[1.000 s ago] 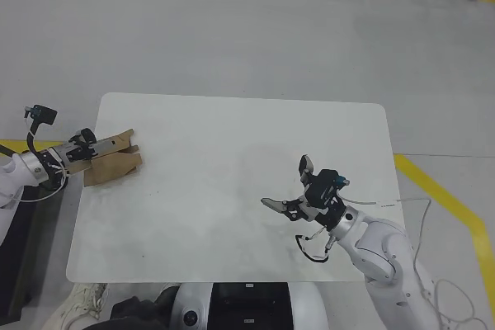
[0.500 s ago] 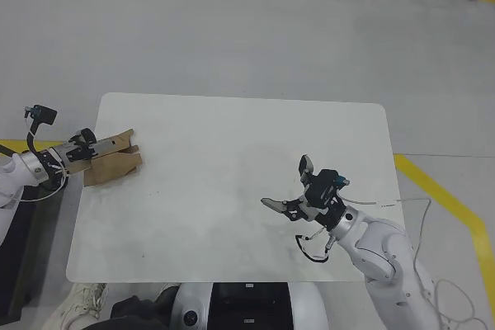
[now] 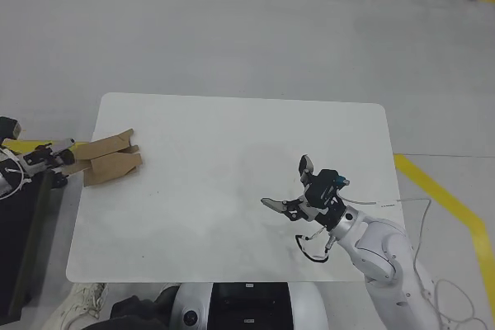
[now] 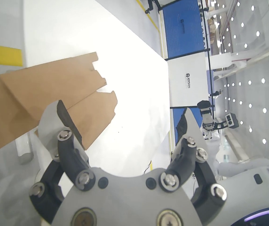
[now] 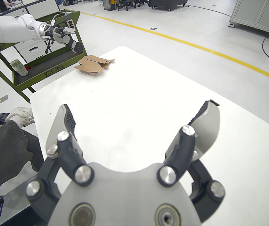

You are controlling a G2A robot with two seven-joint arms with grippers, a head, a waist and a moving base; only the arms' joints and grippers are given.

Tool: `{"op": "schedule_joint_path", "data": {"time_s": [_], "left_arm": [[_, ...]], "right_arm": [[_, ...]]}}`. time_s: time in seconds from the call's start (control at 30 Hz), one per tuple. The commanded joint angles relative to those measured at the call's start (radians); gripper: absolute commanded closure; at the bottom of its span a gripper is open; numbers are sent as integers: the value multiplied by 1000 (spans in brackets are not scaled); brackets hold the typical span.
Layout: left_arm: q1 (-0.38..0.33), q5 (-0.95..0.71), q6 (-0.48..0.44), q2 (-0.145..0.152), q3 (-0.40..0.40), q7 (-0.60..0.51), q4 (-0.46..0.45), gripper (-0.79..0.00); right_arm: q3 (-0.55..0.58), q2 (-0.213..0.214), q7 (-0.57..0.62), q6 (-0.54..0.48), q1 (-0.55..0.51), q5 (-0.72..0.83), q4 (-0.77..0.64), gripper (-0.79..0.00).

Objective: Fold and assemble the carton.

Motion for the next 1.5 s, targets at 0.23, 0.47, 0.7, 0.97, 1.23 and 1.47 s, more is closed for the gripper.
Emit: {"op": "schedule_joint_path", "data": {"time_s": [0.23,0.47,0.7,0.97,1.23,1.47], "left_arm": [[-159,26,30,-44,63,4,278,-785],[-261,124,93,-92,131,88,405,-785],[-321,180,167,-141,177,169,491,-785],[-347,218,195,-174,199,193,543,-785],[-353,214,208,-195,198,172,565,-785],[-357,211,201,-205,192,161,571,-785]], "right_arm": [[0,0,0,0,0,0,0,-785],[0,0,0,0,0,0,0,-785],[0,0,0,0,0,0,0,-785],[0,0,0,0,0,0,0,-785],[0,0,0,0,0,0,0,-785],[0,0,0,0,0,0,0,-785]]}}
